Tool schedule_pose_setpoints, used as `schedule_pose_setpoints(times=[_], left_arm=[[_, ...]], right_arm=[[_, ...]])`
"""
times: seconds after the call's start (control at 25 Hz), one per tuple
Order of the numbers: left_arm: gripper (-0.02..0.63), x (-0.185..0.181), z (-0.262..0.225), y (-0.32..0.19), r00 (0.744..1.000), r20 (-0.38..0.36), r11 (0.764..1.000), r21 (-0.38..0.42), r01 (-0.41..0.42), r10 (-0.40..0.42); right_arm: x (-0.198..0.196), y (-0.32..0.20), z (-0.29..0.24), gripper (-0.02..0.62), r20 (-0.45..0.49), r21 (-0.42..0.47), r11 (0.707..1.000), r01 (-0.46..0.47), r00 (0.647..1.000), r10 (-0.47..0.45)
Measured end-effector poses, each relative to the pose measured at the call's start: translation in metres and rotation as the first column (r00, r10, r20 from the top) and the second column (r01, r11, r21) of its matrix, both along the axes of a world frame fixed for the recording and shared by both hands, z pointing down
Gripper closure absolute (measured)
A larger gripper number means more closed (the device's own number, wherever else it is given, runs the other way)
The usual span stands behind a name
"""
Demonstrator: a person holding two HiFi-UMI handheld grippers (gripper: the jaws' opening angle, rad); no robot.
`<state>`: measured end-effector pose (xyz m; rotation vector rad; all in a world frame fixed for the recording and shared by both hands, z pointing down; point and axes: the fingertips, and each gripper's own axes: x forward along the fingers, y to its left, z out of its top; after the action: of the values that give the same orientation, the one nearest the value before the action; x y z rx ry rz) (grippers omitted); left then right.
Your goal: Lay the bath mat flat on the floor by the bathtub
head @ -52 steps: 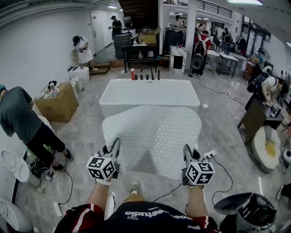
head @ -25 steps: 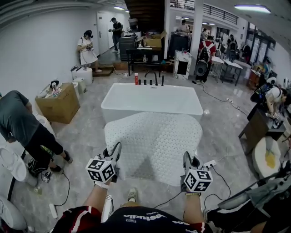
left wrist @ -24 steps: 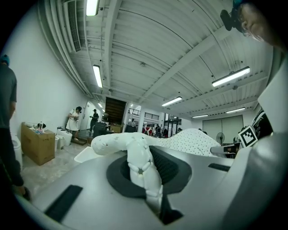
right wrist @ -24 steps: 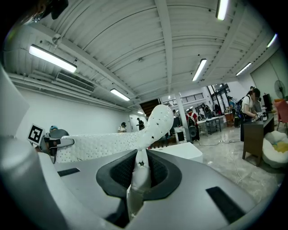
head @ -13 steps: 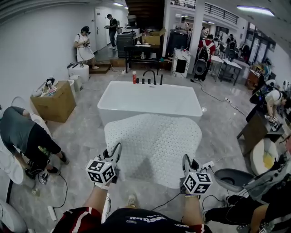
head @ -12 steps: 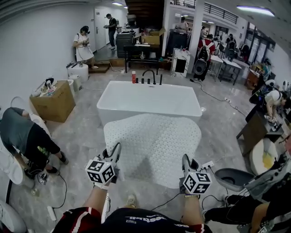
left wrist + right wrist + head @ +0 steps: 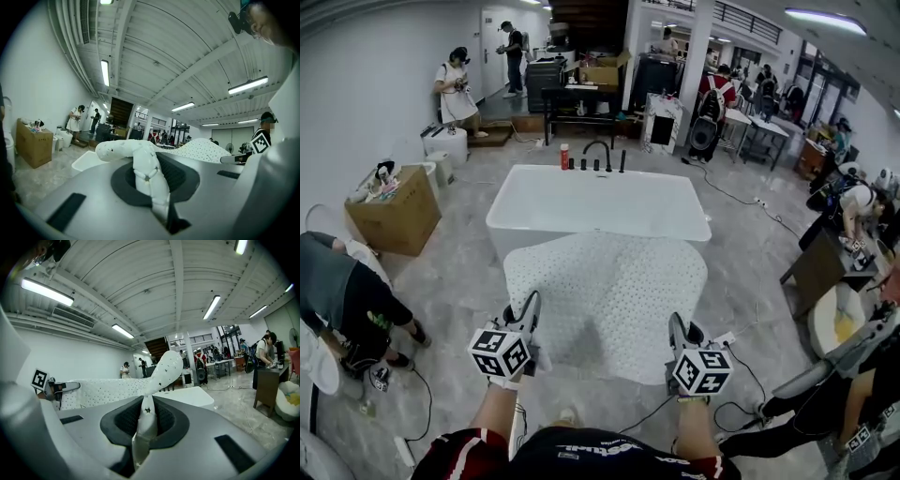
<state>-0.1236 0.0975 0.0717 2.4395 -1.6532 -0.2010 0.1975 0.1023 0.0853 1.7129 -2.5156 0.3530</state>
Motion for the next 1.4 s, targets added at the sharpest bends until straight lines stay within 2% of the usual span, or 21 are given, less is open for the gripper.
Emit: schedule_pose_setpoints(times=[0.64, 0.96, 1.2, 1.4], left_arm=[[0.571, -0.028, -0.014, -0.077, 0.999, -0.010, 0.999, 0.019, -0.032, 0.032], [0.571, -0.063, -0.013, -0.109, 0.999, -0.029, 0.999, 0.032, -0.042, 0.043], [0.571, -0.081, -0.006, -0.124, 1.000, -0.007, 0.999, 0.035, -0.027, 0.027], [0.571, -0.095, -0.002, -0.132, 0.999, -0.031, 0.999, 0.025, -0.025, 0.026]], right_arm=[[-0.040, -0.072, -0.008, 0.551, -0.010, 0.013, 1.000, -0.019, 1.000, 0.019], [-0.071, -0.103, -0.010, 0.551, -0.022, 0.020, 0.999, -0.041, 0.999, 0.041], [-0.094, -0.114, -0.005, 0.551, -0.021, 0.021, 0.999, -0.034, 0.999, 0.035], [-0.103, -0.122, -0.005, 0.551, -0.037, 0.004, 0.999, -0.038, 0.999, 0.038]])
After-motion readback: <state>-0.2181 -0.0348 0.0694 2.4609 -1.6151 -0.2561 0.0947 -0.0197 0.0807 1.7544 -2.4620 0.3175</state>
